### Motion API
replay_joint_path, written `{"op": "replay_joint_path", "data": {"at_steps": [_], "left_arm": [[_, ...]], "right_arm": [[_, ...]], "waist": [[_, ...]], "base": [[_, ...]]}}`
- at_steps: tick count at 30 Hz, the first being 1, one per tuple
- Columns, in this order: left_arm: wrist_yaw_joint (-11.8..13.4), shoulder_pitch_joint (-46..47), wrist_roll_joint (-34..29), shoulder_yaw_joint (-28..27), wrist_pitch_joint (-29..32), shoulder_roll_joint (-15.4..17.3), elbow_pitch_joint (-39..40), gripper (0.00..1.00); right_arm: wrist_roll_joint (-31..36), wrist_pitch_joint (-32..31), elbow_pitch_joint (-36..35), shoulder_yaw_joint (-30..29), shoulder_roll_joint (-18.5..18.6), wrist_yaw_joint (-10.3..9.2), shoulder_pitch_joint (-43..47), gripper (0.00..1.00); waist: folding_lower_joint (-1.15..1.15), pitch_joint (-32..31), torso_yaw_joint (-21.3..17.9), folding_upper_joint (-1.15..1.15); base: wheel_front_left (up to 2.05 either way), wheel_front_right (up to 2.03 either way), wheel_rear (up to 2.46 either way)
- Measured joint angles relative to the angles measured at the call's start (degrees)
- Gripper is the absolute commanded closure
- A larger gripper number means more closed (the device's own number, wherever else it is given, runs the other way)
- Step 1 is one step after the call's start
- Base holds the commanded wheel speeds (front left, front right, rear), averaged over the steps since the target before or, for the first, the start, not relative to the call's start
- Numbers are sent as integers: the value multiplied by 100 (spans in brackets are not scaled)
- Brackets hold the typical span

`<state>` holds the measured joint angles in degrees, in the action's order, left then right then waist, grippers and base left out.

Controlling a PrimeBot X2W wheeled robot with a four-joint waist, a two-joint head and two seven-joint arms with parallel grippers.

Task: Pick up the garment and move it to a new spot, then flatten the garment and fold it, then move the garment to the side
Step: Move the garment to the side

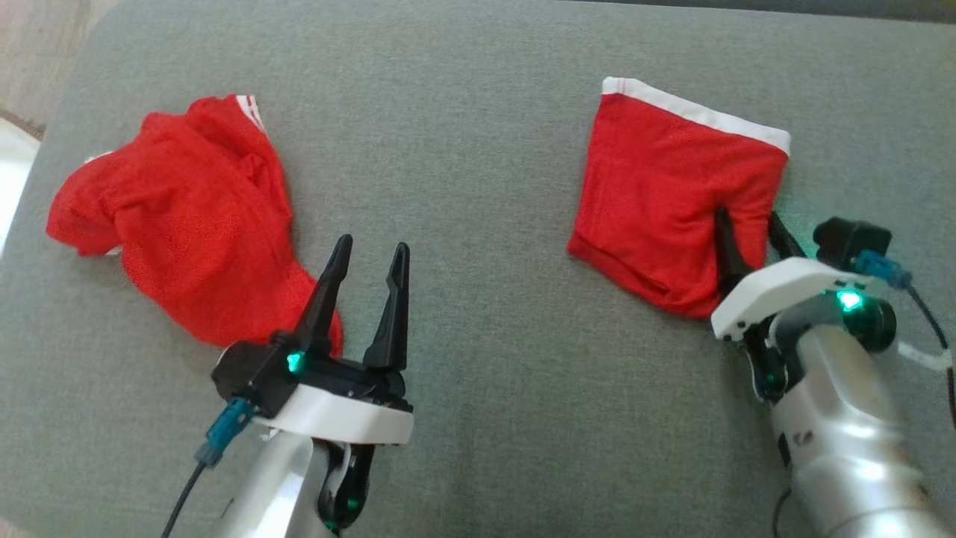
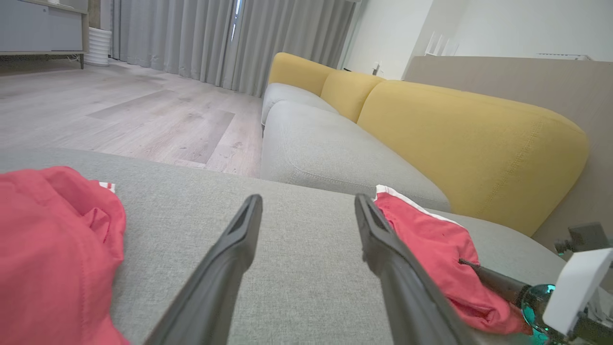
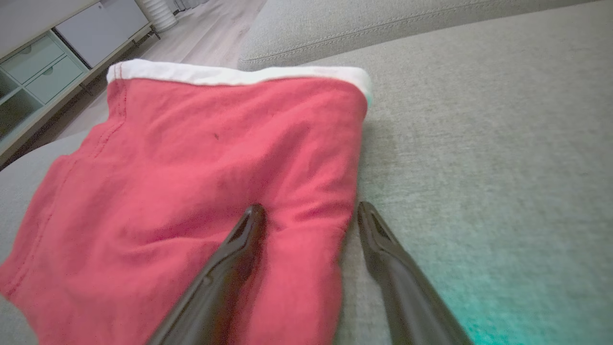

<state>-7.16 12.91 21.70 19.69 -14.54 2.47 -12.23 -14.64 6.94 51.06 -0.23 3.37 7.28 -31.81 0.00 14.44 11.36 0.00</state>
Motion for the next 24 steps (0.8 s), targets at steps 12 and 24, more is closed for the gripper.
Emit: {"op": "replay_joint_path", "data": {"at_steps": [12, 24], "left_arm": [[8, 1, -10, 24, 0, 0, -3, 0], [8, 220, -58, 109, 0, 0, 120, 0]], "right_arm": [[923, 571, 776, 289, 12, 0, -502, 100], [1614, 489, 779, 1131, 879, 0, -789, 100]], "waist": [[0, -28, -167, 0], [0, -122, -817, 0]], "base": [[0, 0, 0], [0, 0, 0]]}}
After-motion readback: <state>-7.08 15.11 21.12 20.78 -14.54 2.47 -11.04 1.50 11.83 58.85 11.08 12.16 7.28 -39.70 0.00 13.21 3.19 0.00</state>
